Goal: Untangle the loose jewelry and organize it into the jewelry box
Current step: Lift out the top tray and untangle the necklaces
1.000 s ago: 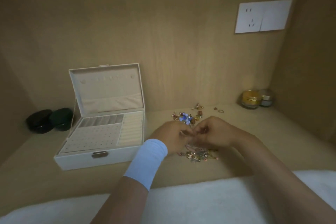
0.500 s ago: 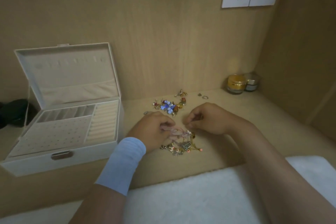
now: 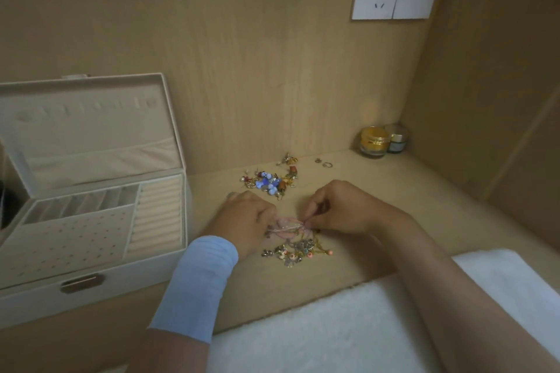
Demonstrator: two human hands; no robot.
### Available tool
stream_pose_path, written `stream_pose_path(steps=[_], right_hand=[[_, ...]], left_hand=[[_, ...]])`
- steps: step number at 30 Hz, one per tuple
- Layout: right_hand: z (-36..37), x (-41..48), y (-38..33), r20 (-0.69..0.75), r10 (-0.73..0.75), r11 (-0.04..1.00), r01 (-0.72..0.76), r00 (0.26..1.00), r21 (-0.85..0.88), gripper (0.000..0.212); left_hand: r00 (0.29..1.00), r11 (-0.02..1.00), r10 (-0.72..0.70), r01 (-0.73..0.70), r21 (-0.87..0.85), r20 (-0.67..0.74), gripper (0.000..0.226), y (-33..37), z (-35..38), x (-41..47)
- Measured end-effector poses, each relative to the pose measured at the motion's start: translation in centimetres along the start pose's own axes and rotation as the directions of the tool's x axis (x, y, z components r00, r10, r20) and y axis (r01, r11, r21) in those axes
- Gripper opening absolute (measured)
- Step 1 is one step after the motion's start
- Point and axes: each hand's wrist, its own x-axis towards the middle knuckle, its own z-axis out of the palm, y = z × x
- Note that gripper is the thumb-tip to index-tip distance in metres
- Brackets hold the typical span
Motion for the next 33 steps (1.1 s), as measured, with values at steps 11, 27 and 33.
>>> stream_pose_path(steps=[11, 27, 33], right_hand=[[-0.3, 0.8, 1.2, -0.076, -0.009, 0.998, 0.014, 0.997, 0.061, 0.013], [0.0, 0.7, 0.2, -0.094, -0.065, 0.896, 0.099, 0.993, 0.432, 0.018], [-2.6, -0.3, 2.2, 0.064, -0.022, 0.99, 0.013, 0.998, 0.143, 0.017]], left_hand=[[0.987, 0.989, -0.093, 0.076, -0.13, -0.129, 0.017, 0.5, -0.8, -0.6], [0.964, 0.868, -0.212, 0.112, -0.483, -0.158, 0.013, 1.1, -2.0, -1.1], [0.969, 0.981, -0.19, 0.184, -0.054, -0.157, 0.012, 0.8, -1.5, -1.2]])
